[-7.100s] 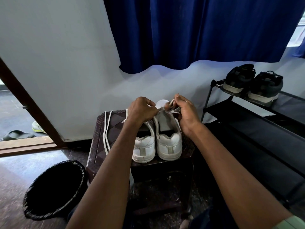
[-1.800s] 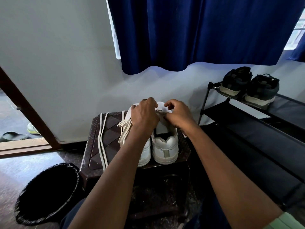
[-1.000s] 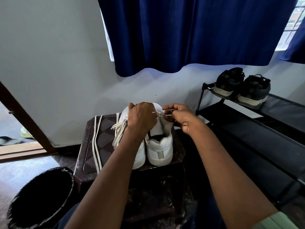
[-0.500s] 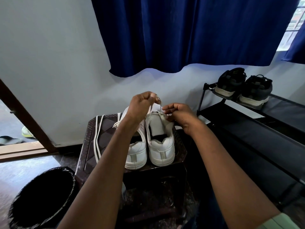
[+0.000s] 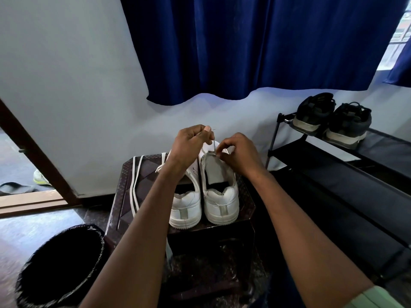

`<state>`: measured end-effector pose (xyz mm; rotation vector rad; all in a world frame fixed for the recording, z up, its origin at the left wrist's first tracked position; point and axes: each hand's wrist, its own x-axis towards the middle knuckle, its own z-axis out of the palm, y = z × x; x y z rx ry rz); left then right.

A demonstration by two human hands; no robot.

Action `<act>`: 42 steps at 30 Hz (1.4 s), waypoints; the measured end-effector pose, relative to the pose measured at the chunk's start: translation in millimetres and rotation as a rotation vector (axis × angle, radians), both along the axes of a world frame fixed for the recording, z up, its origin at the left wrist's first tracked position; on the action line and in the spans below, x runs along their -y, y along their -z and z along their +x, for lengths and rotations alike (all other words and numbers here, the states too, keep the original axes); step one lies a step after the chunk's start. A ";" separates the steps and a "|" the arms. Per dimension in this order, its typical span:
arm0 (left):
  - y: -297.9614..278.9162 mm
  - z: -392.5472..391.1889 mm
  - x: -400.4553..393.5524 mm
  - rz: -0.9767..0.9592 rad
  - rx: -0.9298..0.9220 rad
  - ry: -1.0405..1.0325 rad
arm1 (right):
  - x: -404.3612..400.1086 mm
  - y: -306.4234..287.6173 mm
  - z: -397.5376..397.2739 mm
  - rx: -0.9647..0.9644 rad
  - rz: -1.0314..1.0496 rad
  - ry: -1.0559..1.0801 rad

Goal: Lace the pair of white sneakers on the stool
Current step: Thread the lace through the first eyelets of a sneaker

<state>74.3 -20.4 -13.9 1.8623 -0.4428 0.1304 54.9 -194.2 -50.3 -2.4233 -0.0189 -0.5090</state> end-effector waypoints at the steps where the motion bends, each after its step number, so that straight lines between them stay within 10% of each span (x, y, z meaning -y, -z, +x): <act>1: 0.7 0.8 -0.6 0.011 -0.007 0.004 | -0.3 0.5 1.0 -0.009 -0.002 -0.009; 9: 17.0 1.2 11.2 0.552 0.169 -0.136 | -14.0 -27.0 -9.6 0.030 0.872 -0.281; 13: 14.8 -2.4 15.8 0.456 0.233 -0.323 | -10.8 -24.2 -12.9 -0.055 0.795 -0.266; 19: 3.7 -3.8 10.0 -0.311 0.034 -0.203 | -2.7 -1.7 -1.7 -0.038 0.152 -0.135; 21: 8.7 -0.2 8.0 -0.245 0.002 -0.145 | -6.0 -0.2 0.7 0.081 0.113 -0.068; 27: 17.7 5.7 6.2 0.158 0.025 0.080 | -12.4 -25.3 -8.8 0.160 0.839 -0.129; 35: 25.1 -0.5 13.2 0.525 0.356 -0.122 | -17.6 -29.5 -13.6 0.114 0.927 -0.221; 42: 11.4 2.5 6.1 -0.239 0.109 -0.247 | 5.1 -5.8 -0.7 -0.113 0.379 -0.201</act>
